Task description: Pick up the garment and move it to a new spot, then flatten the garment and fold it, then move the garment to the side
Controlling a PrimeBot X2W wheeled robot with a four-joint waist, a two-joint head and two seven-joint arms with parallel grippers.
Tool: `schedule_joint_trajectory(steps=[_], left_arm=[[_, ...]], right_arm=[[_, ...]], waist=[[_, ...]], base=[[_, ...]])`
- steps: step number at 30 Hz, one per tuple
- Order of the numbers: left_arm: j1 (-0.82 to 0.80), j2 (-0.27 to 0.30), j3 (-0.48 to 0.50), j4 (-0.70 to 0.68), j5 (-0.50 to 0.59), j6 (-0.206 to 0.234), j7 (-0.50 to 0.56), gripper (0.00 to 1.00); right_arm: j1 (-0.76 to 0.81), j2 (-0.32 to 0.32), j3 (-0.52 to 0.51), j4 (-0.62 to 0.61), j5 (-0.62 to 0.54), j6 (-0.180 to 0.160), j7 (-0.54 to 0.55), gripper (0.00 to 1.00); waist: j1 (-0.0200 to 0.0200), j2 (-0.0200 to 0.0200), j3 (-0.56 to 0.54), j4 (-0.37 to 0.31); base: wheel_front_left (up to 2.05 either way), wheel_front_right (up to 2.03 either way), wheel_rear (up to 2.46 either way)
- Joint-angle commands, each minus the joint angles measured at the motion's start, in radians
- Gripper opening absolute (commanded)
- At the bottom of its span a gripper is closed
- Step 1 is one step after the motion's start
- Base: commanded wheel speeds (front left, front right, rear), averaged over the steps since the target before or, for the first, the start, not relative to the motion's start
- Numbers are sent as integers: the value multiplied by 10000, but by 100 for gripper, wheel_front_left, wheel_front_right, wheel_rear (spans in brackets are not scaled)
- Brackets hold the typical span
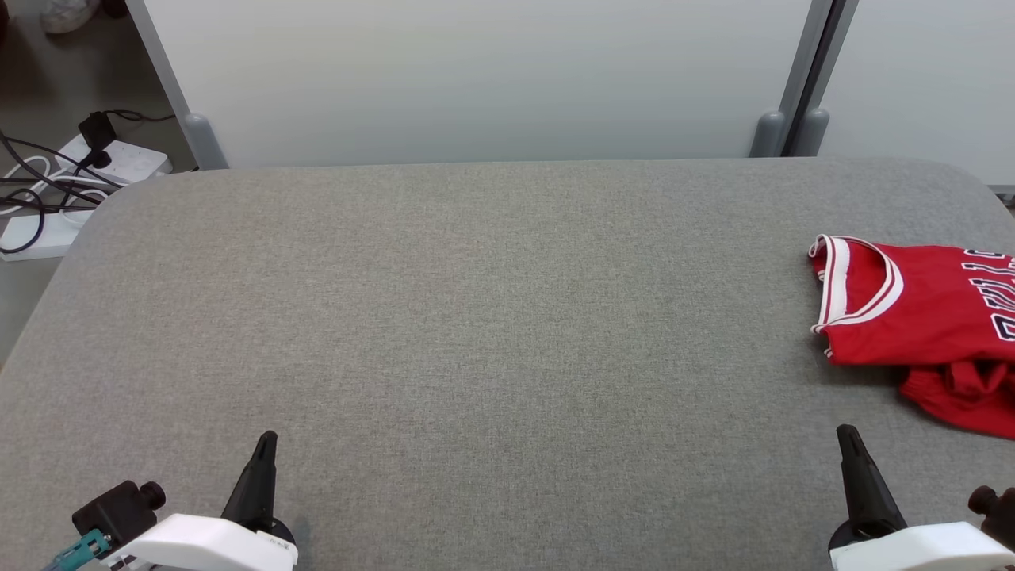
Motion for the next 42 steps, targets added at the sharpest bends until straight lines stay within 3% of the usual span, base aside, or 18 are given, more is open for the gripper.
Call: schedule_joint_trajectory(steps=[1, 42], left_arm=[[-656, 36, 356, -193, -237, -124, 58, 0], [-975, -1038, 2063, 220, -3657, -1162, 1208, 0]], right_arm=[[-436, -185, 37, -166, 337, 2, 72, 0], [-1110, -245, -554, 274, 5145, 2, 1227, 0]], waist=[[-1, 0, 2, -7], [-1, 0, 82, -224]], base=[[0, 0, 0], [0, 0, 0]])
